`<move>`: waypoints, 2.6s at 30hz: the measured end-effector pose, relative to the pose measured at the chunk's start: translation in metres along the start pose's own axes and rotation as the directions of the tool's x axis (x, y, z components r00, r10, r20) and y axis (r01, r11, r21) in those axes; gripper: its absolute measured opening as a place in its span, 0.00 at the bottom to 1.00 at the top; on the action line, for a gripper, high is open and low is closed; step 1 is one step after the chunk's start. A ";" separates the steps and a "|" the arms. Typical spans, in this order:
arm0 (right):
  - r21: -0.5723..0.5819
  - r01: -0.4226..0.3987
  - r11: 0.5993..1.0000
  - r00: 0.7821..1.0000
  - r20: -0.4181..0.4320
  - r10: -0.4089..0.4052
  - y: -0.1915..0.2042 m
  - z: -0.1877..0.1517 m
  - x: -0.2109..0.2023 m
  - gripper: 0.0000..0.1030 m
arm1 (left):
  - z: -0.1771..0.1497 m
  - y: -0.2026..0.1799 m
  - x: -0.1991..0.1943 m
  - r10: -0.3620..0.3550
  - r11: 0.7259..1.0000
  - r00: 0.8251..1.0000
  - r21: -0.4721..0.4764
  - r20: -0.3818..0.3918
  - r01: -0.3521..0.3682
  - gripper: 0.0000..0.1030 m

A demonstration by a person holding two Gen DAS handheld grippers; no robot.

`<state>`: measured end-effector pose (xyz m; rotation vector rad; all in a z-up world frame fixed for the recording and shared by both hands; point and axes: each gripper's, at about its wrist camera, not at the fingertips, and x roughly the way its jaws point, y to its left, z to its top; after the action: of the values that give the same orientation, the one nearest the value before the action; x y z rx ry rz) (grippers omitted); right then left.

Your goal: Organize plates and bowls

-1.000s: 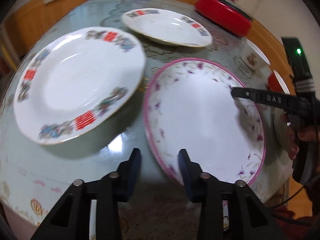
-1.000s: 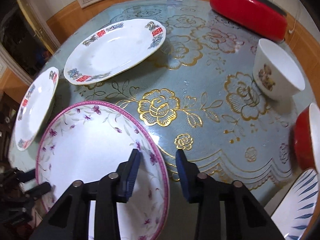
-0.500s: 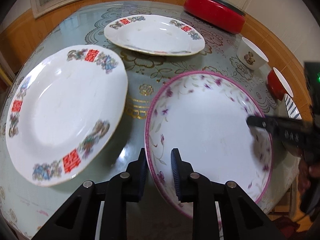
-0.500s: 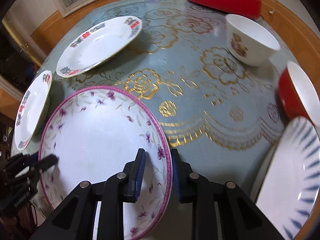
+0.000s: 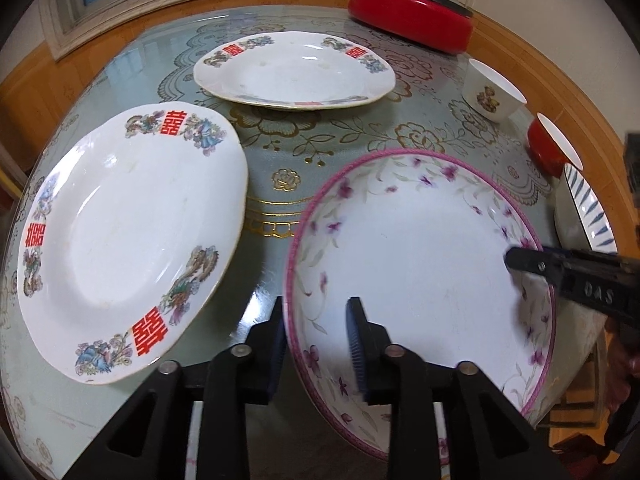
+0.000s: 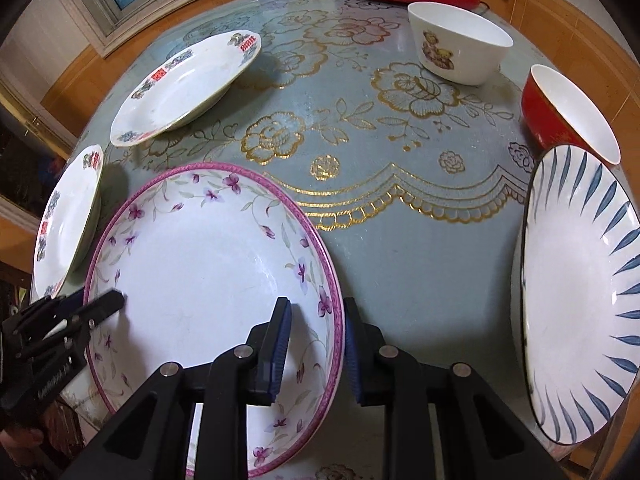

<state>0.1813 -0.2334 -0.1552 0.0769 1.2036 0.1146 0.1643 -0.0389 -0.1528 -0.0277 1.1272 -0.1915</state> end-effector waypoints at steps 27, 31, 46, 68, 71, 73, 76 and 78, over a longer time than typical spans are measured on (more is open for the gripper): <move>-0.104 -0.084 0.991 0.983 0.157 0.100 0.098 0.062 -0.050 0.40 | 0.013 0.158 -0.097 0.155 0.955 0.957 -0.284 0.243 -0.082 0.98; -0.158 -0.115 0.981 0.985 0.108 0.133 0.136 0.066 -0.033 0.40 | 0.016 0.190 -0.087 0.207 0.933 0.957 -0.336 0.202 -0.131 0.98; -0.192 -0.125 0.973 0.991 0.014 0.130 0.195 0.083 0.017 0.40 | 0.027 0.236 -0.051 0.166 0.918 0.977 -0.382 0.133 -0.104 0.98; -0.165 -0.163 0.973 0.984 -0.093 0.149 0.200 0.095 0.061 0.41 | 0.041 0.225 -0.028 0.154 0.948 0.980 -0.299 0.125 -0.110 0.98; -0.153 -0.170 0.973 0.982 -0.110 0.154 0.202 0.098 0.070 0.41 | 0.043 0.224 -0.023 0.152 0.951 0.981 -0.289 0.118 -0.113 0.96; -0.141 -0.177 0.974 0.980 -0.121 0.161 0.202 0.100 0.074 0.41 | 0.044 0.223 -0.019 0.148 0.952 0.983 -0.285 0.111 -0.111 0.94; -0.147 -0.186 0.971 0.977 -0.132 0.167 0.206 0.100 0.080 0.41 | 0.044 0.222 -0.014 0.125 0.958 0.987 -0.271 0.105 -0.093 0.86; -0.162 -0.189 0.969 0.977 -0.127 0.169 0.208 0.100 0.081 0.41 | 0.045 0.220 -0.010 0.118 0.963 0.988 -0.255 0.098 -0.090 0.80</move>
<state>0.2938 -0.0160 -0.1698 0.0274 1.2929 0.3860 0.2314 0.1759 -0.1503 -0.2008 1.0321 0.0467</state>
